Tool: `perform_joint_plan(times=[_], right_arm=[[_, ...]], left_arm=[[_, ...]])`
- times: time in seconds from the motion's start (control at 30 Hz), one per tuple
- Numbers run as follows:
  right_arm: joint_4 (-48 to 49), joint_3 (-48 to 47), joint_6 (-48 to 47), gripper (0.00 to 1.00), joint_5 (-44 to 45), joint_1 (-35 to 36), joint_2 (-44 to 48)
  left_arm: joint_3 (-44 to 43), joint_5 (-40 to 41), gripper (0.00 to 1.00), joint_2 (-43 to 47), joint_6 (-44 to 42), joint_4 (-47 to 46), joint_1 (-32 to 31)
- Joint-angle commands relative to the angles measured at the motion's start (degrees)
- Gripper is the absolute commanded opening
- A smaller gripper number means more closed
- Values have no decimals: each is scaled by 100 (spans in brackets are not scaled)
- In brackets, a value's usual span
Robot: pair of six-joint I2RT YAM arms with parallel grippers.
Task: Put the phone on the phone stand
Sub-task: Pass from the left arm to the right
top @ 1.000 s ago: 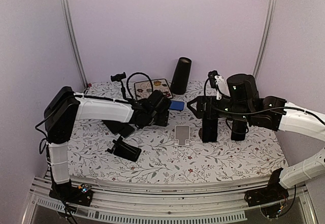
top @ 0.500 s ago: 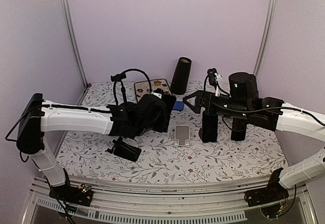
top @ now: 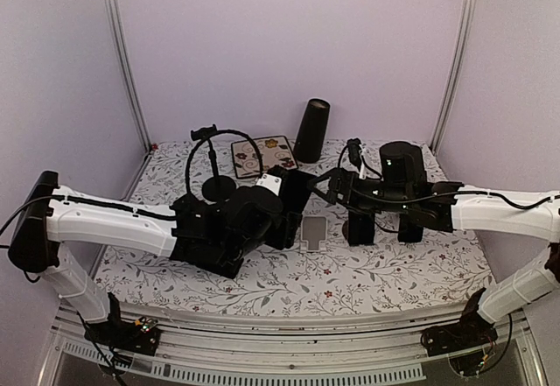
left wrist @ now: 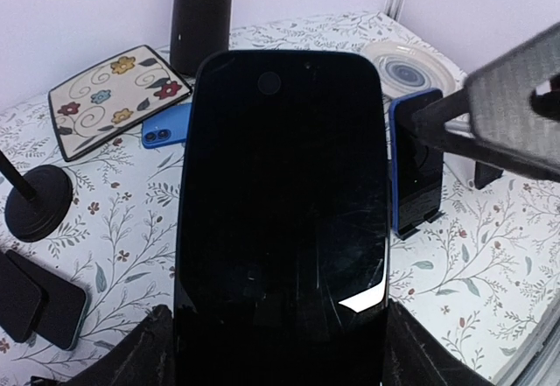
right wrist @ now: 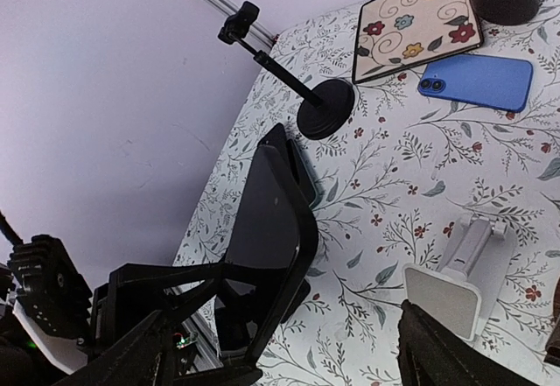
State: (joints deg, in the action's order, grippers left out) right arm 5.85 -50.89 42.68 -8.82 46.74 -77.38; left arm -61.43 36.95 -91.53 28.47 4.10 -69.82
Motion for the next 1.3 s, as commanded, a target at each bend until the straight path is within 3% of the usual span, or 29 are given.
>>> perform_joint_plan(times=[0.0, 0.5, 0.9, 1.1, 1.27], right_arm=[[731, 34, 268, 85, -400, -130, -199], [1454, 170, 648, 52, -945, -242, -448], [1526, 212, 657, 5, -1137, -251, -470], [1526, 317, 560, 3, -1126, -250, -334], [1488, 404, 417, 3, -1106, -249, -196]], left_arm=[[-7, 176, 42, 153, -102, -671, -145], [59, 57, 42, 57, -79, -1088, -435], [176, -6, 43, 12, -45, -1207, -523], [185, -89, 50, -22, -40, -1236, -522], [241, -150, 67, -19, 33, -1245, -532]])
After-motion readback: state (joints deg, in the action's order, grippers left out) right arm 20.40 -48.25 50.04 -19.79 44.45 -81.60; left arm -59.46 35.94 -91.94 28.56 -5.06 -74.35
